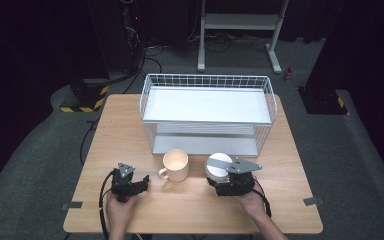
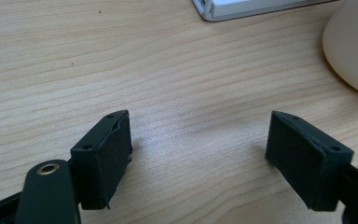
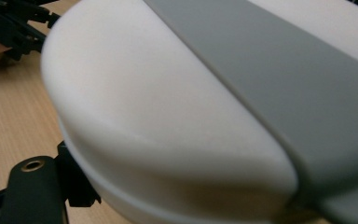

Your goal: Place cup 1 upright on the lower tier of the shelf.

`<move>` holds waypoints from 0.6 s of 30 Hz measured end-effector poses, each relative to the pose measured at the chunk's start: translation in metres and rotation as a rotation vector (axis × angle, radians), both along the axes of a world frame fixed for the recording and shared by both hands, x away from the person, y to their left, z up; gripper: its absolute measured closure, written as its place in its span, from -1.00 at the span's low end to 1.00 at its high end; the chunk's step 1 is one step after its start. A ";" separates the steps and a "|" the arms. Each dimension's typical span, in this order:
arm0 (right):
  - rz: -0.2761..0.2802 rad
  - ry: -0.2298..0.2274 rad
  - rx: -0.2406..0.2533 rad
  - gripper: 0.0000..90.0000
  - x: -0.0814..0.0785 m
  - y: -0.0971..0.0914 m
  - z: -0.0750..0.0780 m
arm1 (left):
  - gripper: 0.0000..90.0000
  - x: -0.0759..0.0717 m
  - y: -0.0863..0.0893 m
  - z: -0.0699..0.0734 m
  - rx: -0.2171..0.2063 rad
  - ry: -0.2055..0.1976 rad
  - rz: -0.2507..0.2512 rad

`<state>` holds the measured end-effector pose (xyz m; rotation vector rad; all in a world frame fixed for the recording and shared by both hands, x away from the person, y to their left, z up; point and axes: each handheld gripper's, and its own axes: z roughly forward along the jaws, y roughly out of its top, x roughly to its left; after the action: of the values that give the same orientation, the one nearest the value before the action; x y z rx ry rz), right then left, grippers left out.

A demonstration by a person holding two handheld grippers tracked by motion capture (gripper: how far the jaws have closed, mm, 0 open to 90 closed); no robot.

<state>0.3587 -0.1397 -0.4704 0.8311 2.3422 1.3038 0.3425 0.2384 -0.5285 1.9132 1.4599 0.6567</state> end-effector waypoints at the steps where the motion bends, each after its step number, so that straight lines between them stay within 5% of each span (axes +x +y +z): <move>1: -0.008 0.002 0.000 -0.59 0.001 -0.001 0.001 | -0.50 0.000 0.000 0.000 0.000 0.000 0.000; 18: -0.093 0.004 0.014 -0.59 0.023 -0.018 0.004 | -0.50 0.000 0.000 0.000 0.000 0.000 0.001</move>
<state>0.3821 -0.1574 -0.4660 0.9366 2.2714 1.2821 0.3424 0.2383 -0.5285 1.9123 1.4609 0.6568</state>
